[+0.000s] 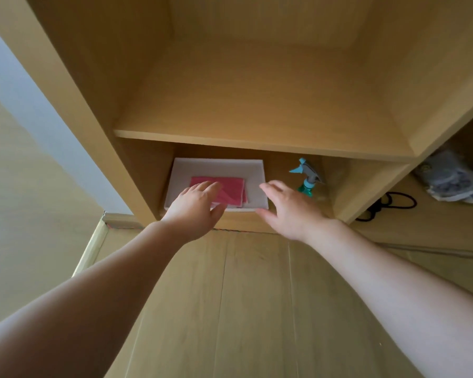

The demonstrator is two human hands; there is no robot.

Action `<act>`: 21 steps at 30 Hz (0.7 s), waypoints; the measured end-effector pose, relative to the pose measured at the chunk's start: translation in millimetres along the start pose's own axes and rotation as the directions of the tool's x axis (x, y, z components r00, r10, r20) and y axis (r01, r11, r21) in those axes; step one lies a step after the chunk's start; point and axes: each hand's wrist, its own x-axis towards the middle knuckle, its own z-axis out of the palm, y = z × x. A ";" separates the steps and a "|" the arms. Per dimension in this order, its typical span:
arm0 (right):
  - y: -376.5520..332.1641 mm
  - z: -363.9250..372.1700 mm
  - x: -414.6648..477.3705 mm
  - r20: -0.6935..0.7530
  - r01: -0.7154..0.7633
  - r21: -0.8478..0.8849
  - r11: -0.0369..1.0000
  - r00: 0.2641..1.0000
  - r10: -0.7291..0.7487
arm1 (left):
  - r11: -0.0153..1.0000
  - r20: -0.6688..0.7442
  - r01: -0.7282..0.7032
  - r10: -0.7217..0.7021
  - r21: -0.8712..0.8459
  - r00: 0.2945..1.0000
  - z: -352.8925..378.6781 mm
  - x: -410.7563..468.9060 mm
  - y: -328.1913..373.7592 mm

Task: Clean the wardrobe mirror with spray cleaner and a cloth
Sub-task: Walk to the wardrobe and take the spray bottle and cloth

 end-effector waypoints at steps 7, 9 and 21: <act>33.8 12.9 -2.7 0.033 -0.089 -0.064 0.994 0.995 0.092 | 0.999 -0.020 0.000 0.000 -0.041 1.000 16.4 16.4 11.1; 48.2 15.9 3.3 0.028 -0.141 -0.102 0.985 0.989 0.144 | 0.999 -0.031 -0.024 0.023 -0.040 0.999 19.9 21.4 16.7; 122.8 32.6 37.4 -0.187 -0.347 -0.203 0.916 0.932 0.312 | 0.997 -0.051 -0.058 0.055 -0.058 0.997 35.4 28.8 21.1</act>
